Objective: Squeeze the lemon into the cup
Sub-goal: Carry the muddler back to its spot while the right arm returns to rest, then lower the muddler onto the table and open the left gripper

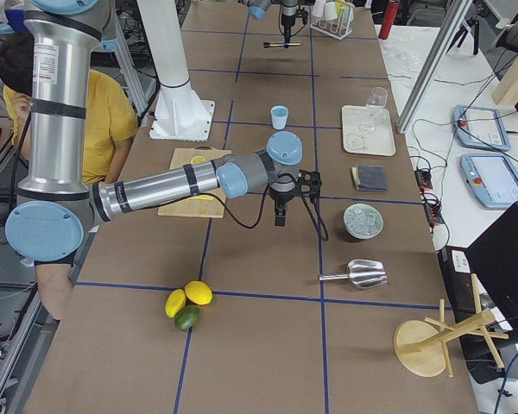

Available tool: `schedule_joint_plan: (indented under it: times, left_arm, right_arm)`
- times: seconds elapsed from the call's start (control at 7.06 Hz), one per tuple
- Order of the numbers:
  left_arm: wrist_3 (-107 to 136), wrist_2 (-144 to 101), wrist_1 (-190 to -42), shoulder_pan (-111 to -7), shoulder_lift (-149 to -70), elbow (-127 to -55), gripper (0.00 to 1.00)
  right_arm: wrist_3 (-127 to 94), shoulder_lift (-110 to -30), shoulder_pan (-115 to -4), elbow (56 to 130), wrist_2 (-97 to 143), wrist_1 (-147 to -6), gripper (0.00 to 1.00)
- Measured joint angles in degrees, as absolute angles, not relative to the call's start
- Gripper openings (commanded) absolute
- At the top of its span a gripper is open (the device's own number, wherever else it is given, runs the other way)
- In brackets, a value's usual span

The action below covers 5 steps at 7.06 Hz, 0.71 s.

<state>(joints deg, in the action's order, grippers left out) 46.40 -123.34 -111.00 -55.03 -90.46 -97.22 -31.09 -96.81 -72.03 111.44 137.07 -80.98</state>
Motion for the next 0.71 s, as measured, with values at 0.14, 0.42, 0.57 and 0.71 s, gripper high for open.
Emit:
schedule_joint_plan:
  times: [0.14, 0.42, 0.57, 0.71]
  left_arm:
    - [46.43, -123.21, -110.97, -54.49, -91.62, -96.21, 0.0]
    - [46.43, -122.88, -110.93, -51.99, -92.69, -95.45, 0.0]
    - [46.37, -122.8, -110.9, -51.16, -92.91, -95.36, 0.0]
    - [46.34, -122.74, -110.86, -50.49, -92.96, -95.28, 0.0]
  right_arm:
    - [-30.98, -96.86, -72.06, 111.46, 137.09, -80.84, 1.0]
    - [-30.94, -96.97, -72.07, 111.53, 137.05, -80.63, 1.0]
    - [-30.94, -96.99, -72.07, 111.6, 137.05, -80.56, 1.0]
    - [-30.94, -96.99, -72.07, 111.66, 137.08, -80.53, 1.0]
